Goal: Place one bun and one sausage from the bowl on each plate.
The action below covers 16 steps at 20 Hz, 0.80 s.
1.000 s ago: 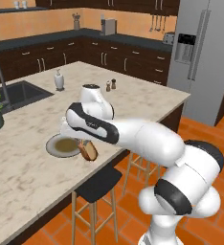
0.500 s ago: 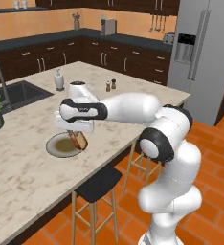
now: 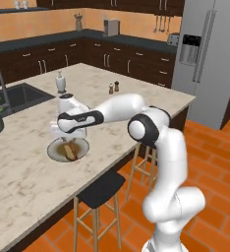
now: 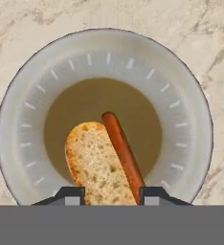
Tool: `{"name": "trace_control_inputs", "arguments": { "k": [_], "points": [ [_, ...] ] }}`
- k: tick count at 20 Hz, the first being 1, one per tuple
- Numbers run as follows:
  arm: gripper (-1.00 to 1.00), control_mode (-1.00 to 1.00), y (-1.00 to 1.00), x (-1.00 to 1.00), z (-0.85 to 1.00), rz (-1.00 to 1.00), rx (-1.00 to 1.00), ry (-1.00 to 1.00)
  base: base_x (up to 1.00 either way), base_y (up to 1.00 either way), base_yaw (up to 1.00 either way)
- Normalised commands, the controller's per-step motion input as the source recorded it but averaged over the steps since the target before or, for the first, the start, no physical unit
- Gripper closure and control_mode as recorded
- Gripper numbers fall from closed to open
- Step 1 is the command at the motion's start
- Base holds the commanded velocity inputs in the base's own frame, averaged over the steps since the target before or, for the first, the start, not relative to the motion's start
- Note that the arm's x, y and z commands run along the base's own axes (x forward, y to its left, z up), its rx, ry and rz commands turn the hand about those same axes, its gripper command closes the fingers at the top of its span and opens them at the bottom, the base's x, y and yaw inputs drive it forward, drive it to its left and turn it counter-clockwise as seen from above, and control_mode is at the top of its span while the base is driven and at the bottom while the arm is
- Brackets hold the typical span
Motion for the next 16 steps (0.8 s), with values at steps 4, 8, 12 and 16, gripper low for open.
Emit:
{"name": "trace_control_inputs", "arguments": {
  "k": [4, 8, 12, 16],
  "points": [
    [-1.00, -1.00, -0.01, 0.64, 0.03, 0.00, 0.00, 0.00, 0.00, 0.00, 0.00],
    [-1.00, -1.00, -0.89, -1.00, 0.28, 0.00, 0.17, -0.05, 0.00, 0.00, 0.00],
    [-1.00, -1.00, -1.00, -1.00, 0.11, 0.00, 0.14, -0.05, 0.00, 0.00, 0.00],
    [-1.00, -1.00, -0.90, -1.00, -0.06, 0.08, 0.03, -0.02, 0.00, 0.00, 0.00]
  ]
}}
